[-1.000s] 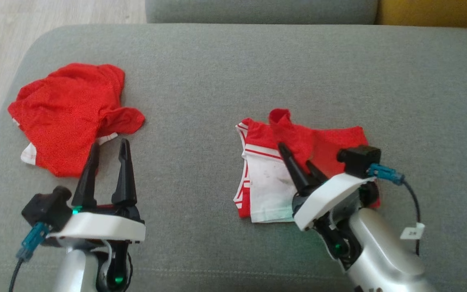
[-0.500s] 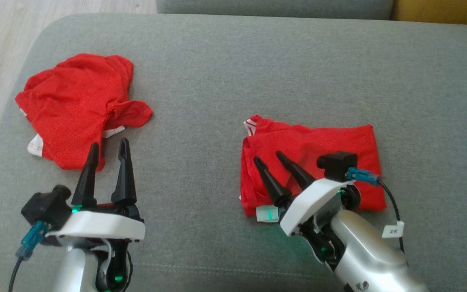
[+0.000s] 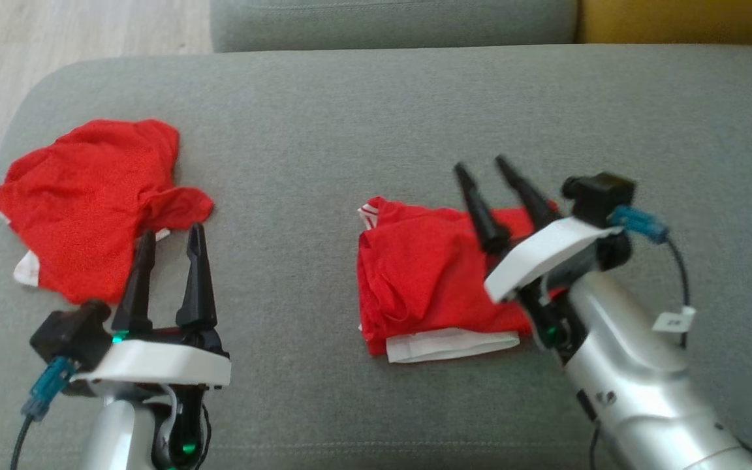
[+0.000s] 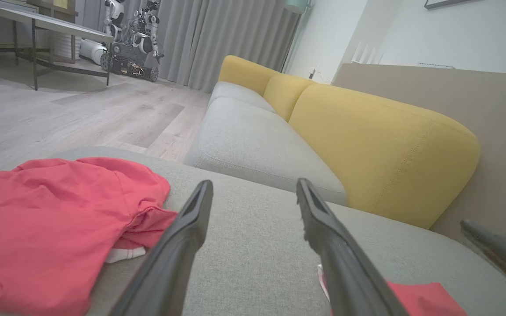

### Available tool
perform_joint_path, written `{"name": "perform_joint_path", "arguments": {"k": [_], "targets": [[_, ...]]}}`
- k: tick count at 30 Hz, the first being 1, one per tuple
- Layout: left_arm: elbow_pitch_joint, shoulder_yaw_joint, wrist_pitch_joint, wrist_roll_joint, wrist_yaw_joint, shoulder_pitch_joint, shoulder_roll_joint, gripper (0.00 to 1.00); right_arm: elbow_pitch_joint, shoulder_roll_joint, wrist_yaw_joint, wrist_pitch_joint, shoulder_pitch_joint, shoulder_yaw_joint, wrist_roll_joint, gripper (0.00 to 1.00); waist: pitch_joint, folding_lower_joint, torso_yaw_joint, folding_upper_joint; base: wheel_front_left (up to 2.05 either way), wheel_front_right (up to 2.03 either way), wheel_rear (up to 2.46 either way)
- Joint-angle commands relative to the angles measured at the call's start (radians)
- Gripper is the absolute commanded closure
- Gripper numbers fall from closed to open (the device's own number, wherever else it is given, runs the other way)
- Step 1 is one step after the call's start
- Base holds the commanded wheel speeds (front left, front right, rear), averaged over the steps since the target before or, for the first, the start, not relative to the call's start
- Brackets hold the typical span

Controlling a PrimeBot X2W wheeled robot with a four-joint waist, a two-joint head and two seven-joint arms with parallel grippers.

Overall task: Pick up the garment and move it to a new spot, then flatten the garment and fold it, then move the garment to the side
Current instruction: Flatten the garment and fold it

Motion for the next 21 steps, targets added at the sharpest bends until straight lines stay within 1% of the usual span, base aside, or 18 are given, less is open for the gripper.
{"name": "perform_joint_path", "arguments": {"k": [1, 5, 7, 10, 14, 17, 21], "targets": [[-0.038, 0.039, -0.006, 0.006, 0.004, -0.031, 0.007, 0.00, -0.038, 0.012, -0.001, -0.008, -0.033, -0.007, -0.020, 0.00, -0.003, 0.0000, -0.009, -0.0001, 0.00, 0.00, 0.00], [-0.045, 0.039, -0.006, 0.006, 0.003, -0.037, 0.007, 0.00, -0.081, -0.014, -0.001, 0.000, -0.011, -0.105, -0.120, 0.00, -0.005, 0.0000, -0.024, -0.0001, 0.00, 0.00, 0.00], [-0.047, 0.039, -0.006, 0.007, 0.002, -0.039, 0.007, 0.00, -0.108, -0.045, -0.001, -0.007, 0.009, -0.144, -0.184, 0.00, -0.005, 0.0000, -0.031, -0.0001, 0.00, 0.00, 0.00], [-0.048, 0.037, -0.006, 0.009, -0.002, -0.042, 0.007, 0.00, -0.149, -0.102, -0.001, -0.044, 0.048, -0.195, -0.321, 0.00, 0.000, 0.0000, -0.040, -0.0001, 0.00, 0.00, 0.00], [-0.039, 0.028, -0.006, 0.013, -0.006, -0.037, 0.007, 0.00, -0.190, -0.118, -0.001, -0.086, 0.128, -0.294, -0.412, 0.00, 0.004, 0.0000, -0.047, -0.0001, 0.00, 0.00, 0.00], [-0.028, 0.023, -0.006, 0.018, -0.010, -0.030, 0.007, 0.00, -0.225, -0.109, -0.001, -0.111, 0.187, -0.349, -0.467, 0.00, 0.004, 0.0000, -0.053, -0.0001, 0.00, 0.00, 0.00], [-0.016, 0.016, -0.006, 0.033, -0.015, -0.016, 0.007, 0.00, -0.273, -0.082, -0.001, -0.128, 0.258, -0.408, -0.523, 0.00, -0.001, 0.0000, -0.060, -0.0001, 0.00, 0.00, 0.00]]}}
